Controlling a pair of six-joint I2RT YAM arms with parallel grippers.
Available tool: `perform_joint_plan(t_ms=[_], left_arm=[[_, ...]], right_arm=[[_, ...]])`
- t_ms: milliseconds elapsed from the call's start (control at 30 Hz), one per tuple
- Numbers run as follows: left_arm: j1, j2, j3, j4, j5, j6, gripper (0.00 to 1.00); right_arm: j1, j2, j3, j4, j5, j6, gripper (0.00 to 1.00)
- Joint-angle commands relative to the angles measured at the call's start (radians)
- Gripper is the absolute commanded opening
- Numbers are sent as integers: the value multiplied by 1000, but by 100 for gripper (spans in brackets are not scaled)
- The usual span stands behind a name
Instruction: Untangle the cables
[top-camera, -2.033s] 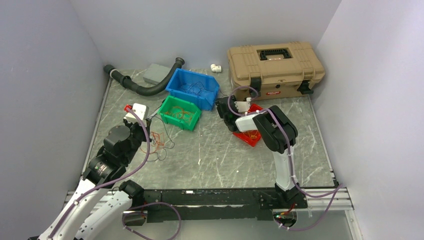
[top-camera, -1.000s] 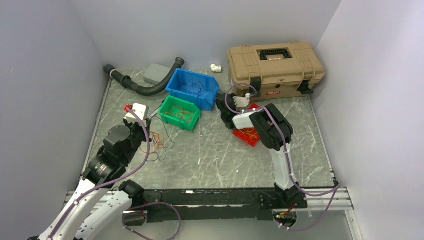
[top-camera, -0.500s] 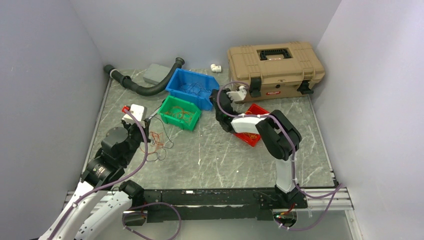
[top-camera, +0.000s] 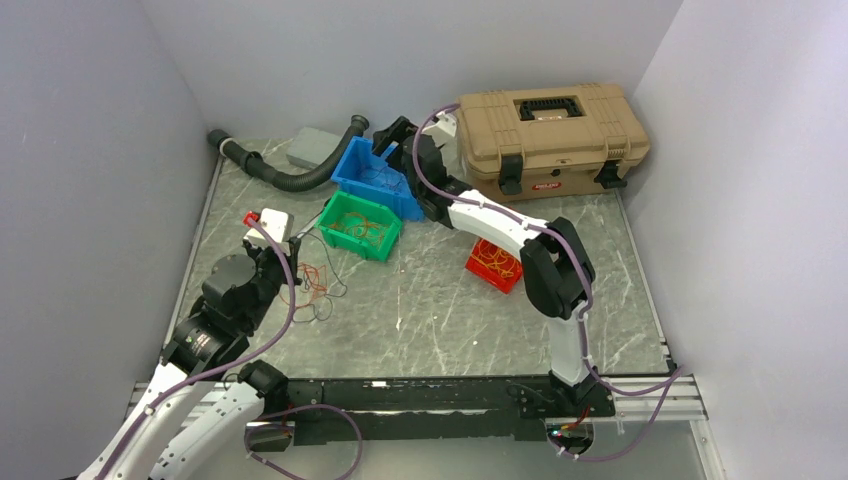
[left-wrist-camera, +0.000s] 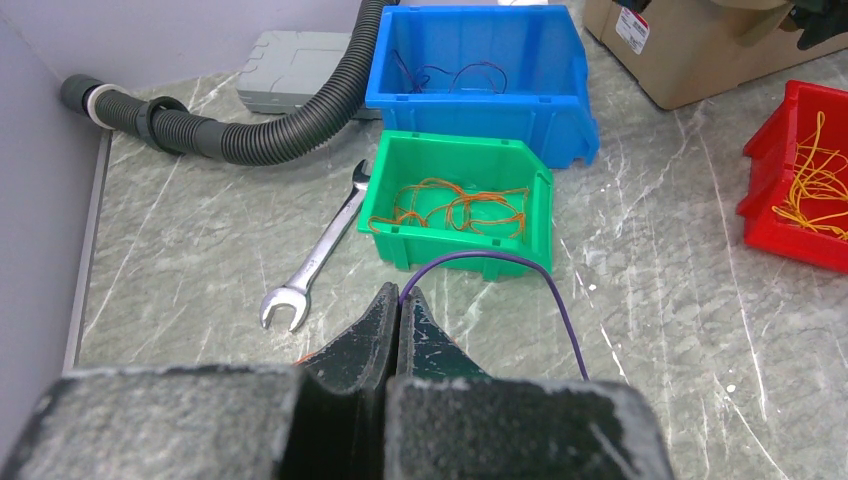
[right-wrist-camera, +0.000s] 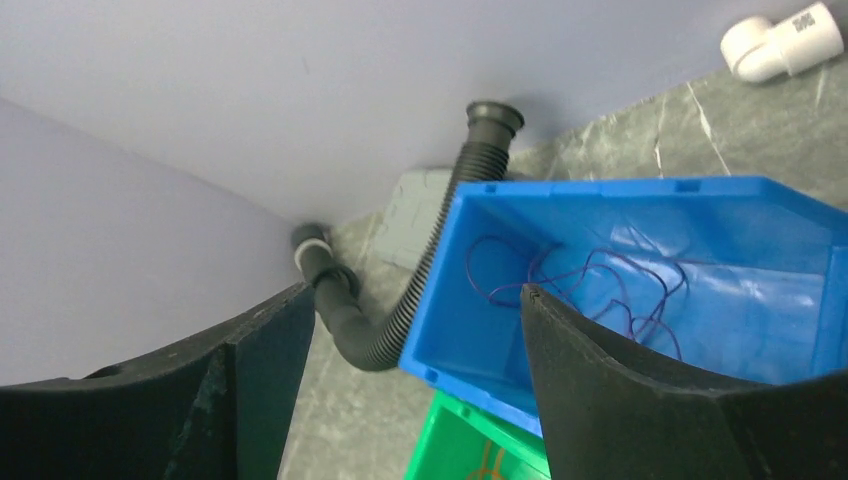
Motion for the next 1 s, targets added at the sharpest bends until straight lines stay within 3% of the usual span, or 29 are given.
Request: perform_joint_plan(t_ms=[0,167,333,533,700,833,967], left_arm=[[4,-5,5,5,9,-13,0],[5,-4,4,7,9,-13,0],[4,5,5,8,13,-12,0],[5,10,4,17,36,-10,0],[3,30,15,38,120,-8,0],[3,80,68,26,266,-18,0],[3,134,99,33,409,-36,0]], right_arm=[[-12,-38,-21,-72,-93,-27,77],[-26,-137,-84,-71,-118,-77,77],[-38,-197,-104,-160,-373,-260,76],[-38,-433,-519,137,-717,-350,75],[1,-547,-682,114,-968,-471,76],[101,-629,-700,15,-957,-599,77],[146,-658,-700,45,-960,-596,77]])
